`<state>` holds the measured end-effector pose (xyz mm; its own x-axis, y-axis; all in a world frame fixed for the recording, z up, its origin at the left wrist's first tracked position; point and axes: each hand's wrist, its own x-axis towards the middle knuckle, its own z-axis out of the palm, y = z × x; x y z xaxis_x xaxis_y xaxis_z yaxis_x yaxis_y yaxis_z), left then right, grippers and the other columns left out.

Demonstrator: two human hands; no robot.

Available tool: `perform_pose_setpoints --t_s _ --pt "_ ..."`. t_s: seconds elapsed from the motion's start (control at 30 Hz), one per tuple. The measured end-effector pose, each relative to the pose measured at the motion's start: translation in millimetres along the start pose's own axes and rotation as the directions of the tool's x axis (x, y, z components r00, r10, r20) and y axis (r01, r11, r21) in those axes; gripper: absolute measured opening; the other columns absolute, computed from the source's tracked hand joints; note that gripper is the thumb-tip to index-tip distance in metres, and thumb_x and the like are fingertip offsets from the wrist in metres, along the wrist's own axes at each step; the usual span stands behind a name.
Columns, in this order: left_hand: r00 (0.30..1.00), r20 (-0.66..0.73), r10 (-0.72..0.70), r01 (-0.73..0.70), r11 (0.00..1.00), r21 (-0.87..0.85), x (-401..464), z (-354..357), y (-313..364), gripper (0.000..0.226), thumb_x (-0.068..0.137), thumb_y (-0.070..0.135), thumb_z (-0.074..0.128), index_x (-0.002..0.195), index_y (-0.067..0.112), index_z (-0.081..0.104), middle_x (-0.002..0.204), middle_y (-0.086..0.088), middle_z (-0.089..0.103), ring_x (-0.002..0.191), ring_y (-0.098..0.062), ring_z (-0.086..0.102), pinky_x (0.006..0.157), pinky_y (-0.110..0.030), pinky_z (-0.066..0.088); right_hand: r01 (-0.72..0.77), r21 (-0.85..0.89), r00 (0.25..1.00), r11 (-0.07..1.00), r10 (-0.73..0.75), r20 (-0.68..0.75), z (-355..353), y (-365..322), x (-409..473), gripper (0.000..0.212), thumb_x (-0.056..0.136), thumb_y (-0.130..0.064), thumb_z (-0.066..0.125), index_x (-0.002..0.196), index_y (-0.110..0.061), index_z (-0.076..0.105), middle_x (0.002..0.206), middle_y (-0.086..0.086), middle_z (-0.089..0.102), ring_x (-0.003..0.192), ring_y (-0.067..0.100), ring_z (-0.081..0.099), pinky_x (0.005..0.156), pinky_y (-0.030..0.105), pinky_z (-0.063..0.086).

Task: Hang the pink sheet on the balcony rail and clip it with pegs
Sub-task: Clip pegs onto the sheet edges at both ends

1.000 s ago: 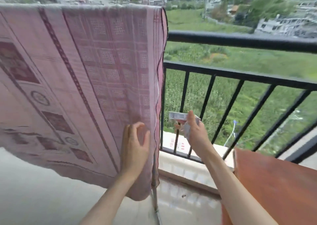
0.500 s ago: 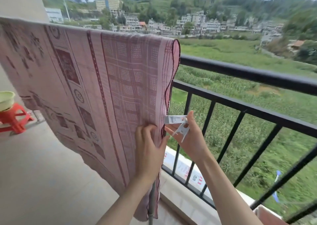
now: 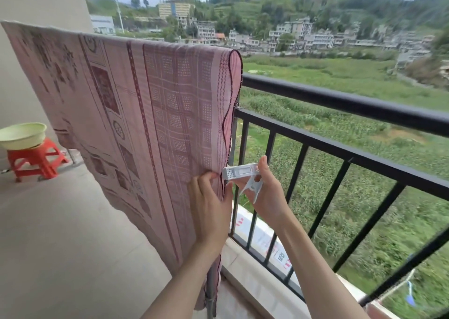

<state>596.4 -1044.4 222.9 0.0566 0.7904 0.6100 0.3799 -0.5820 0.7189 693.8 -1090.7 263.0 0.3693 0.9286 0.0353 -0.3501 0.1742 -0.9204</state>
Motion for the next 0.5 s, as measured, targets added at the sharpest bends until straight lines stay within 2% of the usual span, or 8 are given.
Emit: perform_pose_setpoints --t_s 0.1,0.17,0.23,0.3,0.33,0.37,0.43,0.5 --pt "0.998 -0.002 -0.058 0.058 0.997 -0.053 8.3 -1.2 -9.1 0.024 0.082 0.01 0.065 0.1 0.005 0.051 0.097 -0.006 0.053 0.084 -0.009 0.044 0.062 -0.012 0.034 -0.005 -0.089 1.0 0.996 0.005 -0.007 4.7 6.8 10.1 0.043 0.091 -0.045 0.032 0.077 -0.013 0.058 0.081 0.002 0.063 0.088 0.018 0.058 0.091 0.027 0.039" --pt "0.995 -0.004 -0.102 0.101 0.991 -0.088 15.0 -1.3 -14.9 0.02 0.083 0.006 0.063 0.1 0.005 0.052 0.093 -0.001 0.05 0.08 -0.01 0.046 0.058 -0.008 0.034 0.003 -0.126 1.0 0.992 -0.005 -0.014 10.9 12.5 16.4 0.044 0.088 -0.053 0.04 0.079 -0.013 0.056 0.088 0.008 0.056 0.092 0.023 0.054 0.096 0.032 0.037" --pt "0.994 -0.012 -0.107 0.106 0.99 -0.09 21.3 0.0 -21.3 0.016 0.084 0.004 0.061 0.098 0.005 0.053 0.091 -0.001 0.051 0.077 -0.01 0.044 0.057 -0.005 0.035 0.036 -0.105 0.998 0.994 -0.041 -0.054 12.3 20.1 23.8 0.052 0.082 -0.059 0.047 0.09 -0.008 0.057 0.1 0.016 0.062 0.1 0.029 0.06 0.098 0.039 0.043" --pt "0.996 -0.025 -0.087 0.085 0.993 -0.083 26.2 0.7 -30.3 0.015 0.084 0.002 0.06 0.098 0.005 0.055 0.091 -0.005 0.055 0.075 -0.009 0.044 0.062 -0.001 0.036 0.082 -0.036 0.991 0.996 -0.085 -0.106 12.3 26.7 28.5 0.048 0.08 -0.049 0.052 0.094 -0.003 0.056 0.088 0.016 0.068 0.076 0.024 0.067 0.07 0.031 0.055" --pt "0.997 -0.027 -0.066 0.064 0.995 -0.081 28.0 0.5 -35.1 0.016 0.084 0.001 0.06 0.099 0.005 0.056 0.091 -0.006 0.057 0.074 -0.009 0.045 0.065 0.0 0.036 0.09 -0.01 0.988 0.996 -0.091 -0.124 12.7 29.7 29.5 0.041 0.079 -0.043 0.055 0.09 -0.003 0.054 0.077 0.012 0.066 0.06 0.016 0.061 0.054 0.023 0.05" --pt "0.999 -0.024 -0.035 0.033 0.996 -0.084 29.4 0.0 -39.5 0.018 0.084 -0.001 0.06 0.101 0.005 0.056 0.091 -0.007 0.058 0.075 -0.01 0.047 0.067 0.001 0.037 0.092 0.0 0.987 0.996 -0.092 -0.134 13.0 32.0 29.8 0.034 0.078 -0.036 0.059 0.087 -0.004 0.053 0.069 0.007 0.059 0.052 0.011 0.052 0.046 0.018 0.042" --pt "0.999 -0.013 0.043 -0.044 0.995 -0.084 31.9 -1.2 -48.8 0.025 0.084 -0.002 0.06 0.107 0.004 0.056 0.09 -0.006 0.058 0.076 -0.01 0.051 0.07 0.002 0.037 0.081 0.008 0.987 0.997 -0.079 -0.14 14.5 35.6 31.9 0.025 0.076 -0.023 0.066 0.089 -0.005 0.054 0.064 0.001 0.047 0.05 0.008 0.042 0.043 0.016 0.032" --pt "0.994 -0.014 0.11 -0.111 0.99 -0.082 33.0 -2.6 -55.3 0.03 0.084 -0.002 0.059 0.112 0.007 0.054 0.09 -0.005 0.057 0.076 -0.01 0.052 0.073 0.004 0.035 0.079 -0.004 0.983 0.997 -0.079 -0.166 16.2 36.2 31.7 0.012 0.08 -0.009 0.065 0.088 -0.007 0.057 0.063 0.001 0.044 0.051 0.008 0.04 0.044 0.016 0.03"
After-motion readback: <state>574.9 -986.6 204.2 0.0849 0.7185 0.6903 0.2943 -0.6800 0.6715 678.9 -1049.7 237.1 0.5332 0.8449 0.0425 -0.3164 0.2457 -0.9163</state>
